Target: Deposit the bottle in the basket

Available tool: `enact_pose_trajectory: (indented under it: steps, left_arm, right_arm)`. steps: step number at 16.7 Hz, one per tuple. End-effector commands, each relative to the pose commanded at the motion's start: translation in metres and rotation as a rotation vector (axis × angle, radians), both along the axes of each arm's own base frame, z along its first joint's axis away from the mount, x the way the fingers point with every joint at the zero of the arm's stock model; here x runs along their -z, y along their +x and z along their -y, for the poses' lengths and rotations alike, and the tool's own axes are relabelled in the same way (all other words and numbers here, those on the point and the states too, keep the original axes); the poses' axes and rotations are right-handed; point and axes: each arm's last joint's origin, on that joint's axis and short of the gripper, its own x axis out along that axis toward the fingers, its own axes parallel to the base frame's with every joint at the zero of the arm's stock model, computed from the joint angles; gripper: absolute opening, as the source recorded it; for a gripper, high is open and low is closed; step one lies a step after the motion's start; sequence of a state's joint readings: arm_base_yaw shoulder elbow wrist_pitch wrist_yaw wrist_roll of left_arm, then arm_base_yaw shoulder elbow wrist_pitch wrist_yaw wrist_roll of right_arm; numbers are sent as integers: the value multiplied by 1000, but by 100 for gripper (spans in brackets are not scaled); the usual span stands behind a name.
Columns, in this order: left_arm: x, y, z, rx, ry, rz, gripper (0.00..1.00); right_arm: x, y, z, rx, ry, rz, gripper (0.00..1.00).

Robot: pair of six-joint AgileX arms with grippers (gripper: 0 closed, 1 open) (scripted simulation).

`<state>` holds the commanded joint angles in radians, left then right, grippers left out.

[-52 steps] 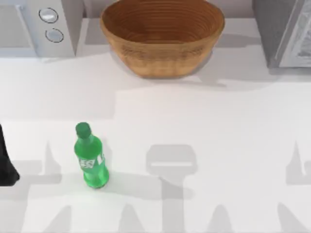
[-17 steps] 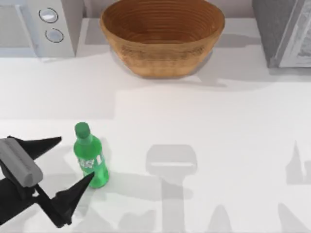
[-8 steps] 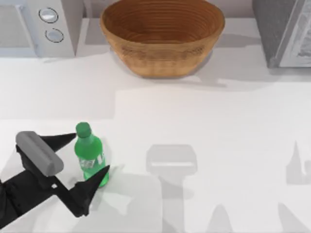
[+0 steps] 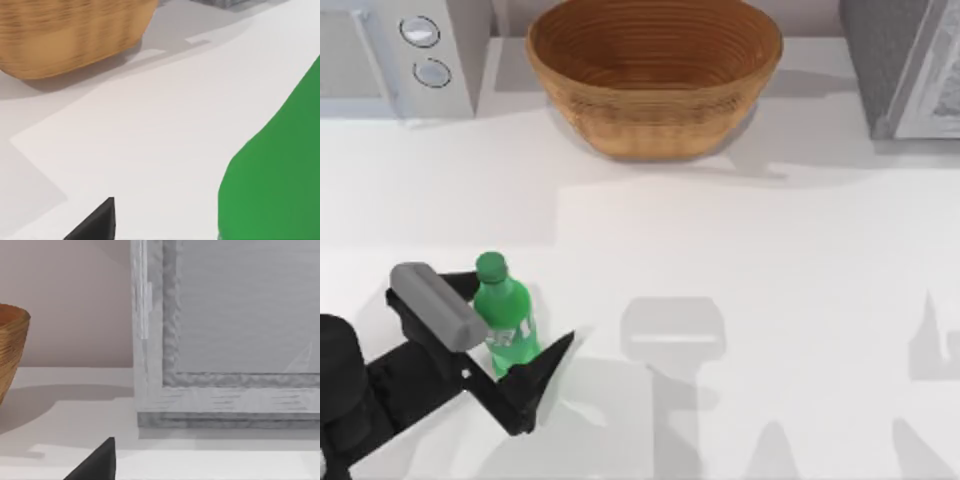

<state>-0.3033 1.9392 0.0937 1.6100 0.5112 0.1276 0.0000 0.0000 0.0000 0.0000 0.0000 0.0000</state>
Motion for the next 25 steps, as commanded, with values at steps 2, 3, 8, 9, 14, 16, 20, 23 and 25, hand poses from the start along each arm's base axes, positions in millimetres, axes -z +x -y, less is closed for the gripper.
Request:
enact_pose_trajectory:
  steps: [2,3,8,9,14,16,20,23,25]
  left_arm:
    - [0,0,0,0,0,0,100]
    - [0,0,0,0,0,0,100]
    - [0,0,0,0,0,0,62]
    - [0,0,0,0,0,0,55]
    - [0,0,0,0,0,0,17]
    - [0,0,0,0,0,0,2]
    - [0,0,0,0,0,0,0]
    - [0,0,0,0,0,0,0]
    - [0,0,0,0,1,-1,0]
  right_arm:
    - [0,0,0,0,0,0,100]
    - [0,0,0,0,0,0,100]
    - [0,0,0,0,0,0,100]
    - [0,0,0,0,0,0,100]
    - [0,0,0,0,0,0,100]
    - [0,0,0,0,0,0,100]
    - [0,0,0,0,0,0,100]
    - [0,0,0,0,0,0,100]
    - [0,0,0,0,0,0,100]
